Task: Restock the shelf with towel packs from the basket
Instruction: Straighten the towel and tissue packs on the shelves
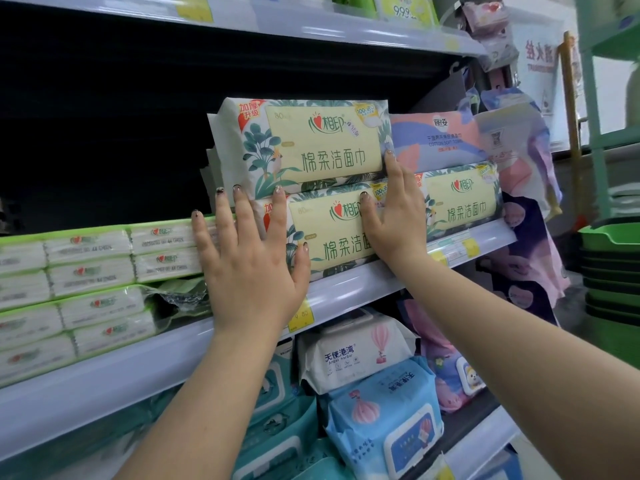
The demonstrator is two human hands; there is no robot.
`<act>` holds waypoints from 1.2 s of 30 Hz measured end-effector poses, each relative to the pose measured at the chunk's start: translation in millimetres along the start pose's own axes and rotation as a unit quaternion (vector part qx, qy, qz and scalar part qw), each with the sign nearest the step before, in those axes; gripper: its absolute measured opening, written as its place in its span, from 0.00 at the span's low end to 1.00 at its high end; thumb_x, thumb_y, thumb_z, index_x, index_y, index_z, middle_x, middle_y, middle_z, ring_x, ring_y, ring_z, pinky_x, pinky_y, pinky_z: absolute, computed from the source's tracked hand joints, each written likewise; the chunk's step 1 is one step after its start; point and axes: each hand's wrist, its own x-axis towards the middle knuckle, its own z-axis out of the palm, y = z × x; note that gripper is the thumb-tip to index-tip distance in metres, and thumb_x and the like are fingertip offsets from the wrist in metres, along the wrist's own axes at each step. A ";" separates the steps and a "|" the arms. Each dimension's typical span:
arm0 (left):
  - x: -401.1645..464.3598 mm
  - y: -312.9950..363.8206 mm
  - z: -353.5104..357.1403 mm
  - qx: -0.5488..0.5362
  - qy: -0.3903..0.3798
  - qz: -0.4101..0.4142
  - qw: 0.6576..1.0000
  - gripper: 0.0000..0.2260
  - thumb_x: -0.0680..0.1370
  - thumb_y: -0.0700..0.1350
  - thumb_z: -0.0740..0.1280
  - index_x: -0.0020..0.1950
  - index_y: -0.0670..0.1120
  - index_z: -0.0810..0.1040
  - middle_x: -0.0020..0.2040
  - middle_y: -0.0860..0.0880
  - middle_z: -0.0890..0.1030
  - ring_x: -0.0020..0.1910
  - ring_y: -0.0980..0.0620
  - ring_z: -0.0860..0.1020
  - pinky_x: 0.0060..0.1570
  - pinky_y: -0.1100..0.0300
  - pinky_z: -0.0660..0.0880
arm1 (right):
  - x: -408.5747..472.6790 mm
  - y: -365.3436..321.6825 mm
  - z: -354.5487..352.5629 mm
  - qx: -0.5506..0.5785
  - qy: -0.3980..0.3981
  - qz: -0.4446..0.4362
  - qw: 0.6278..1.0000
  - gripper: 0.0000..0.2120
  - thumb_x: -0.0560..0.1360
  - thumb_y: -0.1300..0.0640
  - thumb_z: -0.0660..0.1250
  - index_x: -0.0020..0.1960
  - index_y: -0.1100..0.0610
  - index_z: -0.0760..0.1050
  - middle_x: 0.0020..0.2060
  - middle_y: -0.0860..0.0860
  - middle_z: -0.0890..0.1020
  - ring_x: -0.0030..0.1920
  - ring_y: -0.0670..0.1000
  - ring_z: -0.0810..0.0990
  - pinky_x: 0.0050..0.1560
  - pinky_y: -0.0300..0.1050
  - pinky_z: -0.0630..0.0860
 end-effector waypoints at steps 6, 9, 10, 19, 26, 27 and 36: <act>-0.1 -0.4 -0.8 -0.002 -0.003 0.000 1.000 0.29 0.74 0.57 0.54 0.72 0.45 0.64 0.68 0.34 0.68 0.70 0.33 0.63 0.69 0.38 0.48 | -0.8 -1.1 0.6 0.005 0.001 0.001 1.000 0.36 0.71 0.40 0.49 0.75 0.55 0.56 0.68 0.55 0.68 0.67 0.57 0.66 0.67 0.54 0.63; -0.8 -0.4 -0.6 -0.003 -0.004 0.000 1.000 0.29 0.74 0.57 0.54 0.73 0.45 0.63 0.68 0.34 0.68 0.70 0.34 0.63 0.69 0.39 0.47 | -1.4 -0.9 0.3 0.004 0.001 -0.002 1.000 0.35 0.71 0.40 0.49 0.75 0.55 0.56 0.68 0.56 0.68 0.67 0.57 0.66 0.67 0.55 0.63; -0.8 -0.5 -0.5 -0.003 -0.003 0.000 1.000 0.29 0.74 0.57 0.54 0.73 0.45 0.63 0.68 0.34 0.68 0.70 0.34 0.62 0.69 0.39 0.46 | -1.5 -0.8 0.2 0.005 0.001 -0.002 1.000 0.35 0.71 0.40 0.49 0.75 0.56 0.56 0.68 0.56 0.68 0.67 0.57 0.66 0.67 0.55 0.63; -0.6 -0.8 -1.0 -0.002 -0.004 -0.003 1.000 0.29 0.75 0.58 0.53 0.73 0.46 0.62 0.69 0.34 0.67 0.70 0.34 0.62 0.69 0.38 0.47 | -1.1 -2.6 0.3 0.007 0.007 -0.004 1.000 0.35 0.71 0.41 0.49 0.74 0.56 0.57 0.67 0.56 0.68 0.67 0.57 0.66 0.67 0.55 0.63; -0.2 -0.1 0.1 -0.004 0.009 0.000 1.000 0.29 0.74 0.57 0.54 0.73 0.46 0.62 0.68 0.34 0.68 0.70 0.34 0.63 0.69 0.37 0.49 | -1.0 -2.5 -0.2 0.003 0.007 -0.003 1.000 0.35 0.71 0.41 0.49 0.74 0.57 0.57 0.66 0.56 0.68 0.66 0.57 0.67 0.65 0.53 0.64; -0.2 -0.1 0.3 -0.005 0.010 0.000 1.000 0.29 0.74 0.57 0.54 0.73 0.46 0.63 0.68 0.34 0.68 0.70 0.34 0.63 0.69 0.37 0.49 | -1.0 -2.7 -0.4 0.002 0.007 -0.003 1.000 0.35 0.71 0.41 0.49 0.74 0.57 0.57 0.66 0.56 0.68 0.66 0.57 0.67 0.65 0.53 0.64; 1.2 0.3 1.0 -0.001 0.006 0.001 1.000 0.29 0.74 0.57 0.54 0.73 0.45 0.63 0.68 0.33 0.68 0.70 0.34 0.63 0.69 0.37 0.49 | 0.5 -2.5 0.0 0.001 0.003 0.002 1.000 0.35 0.71 0.41 0.49 0.74 0.57 0.57 0.67 0.56 0.68 0.67 0.57 0.67 0.66 0.54 0.63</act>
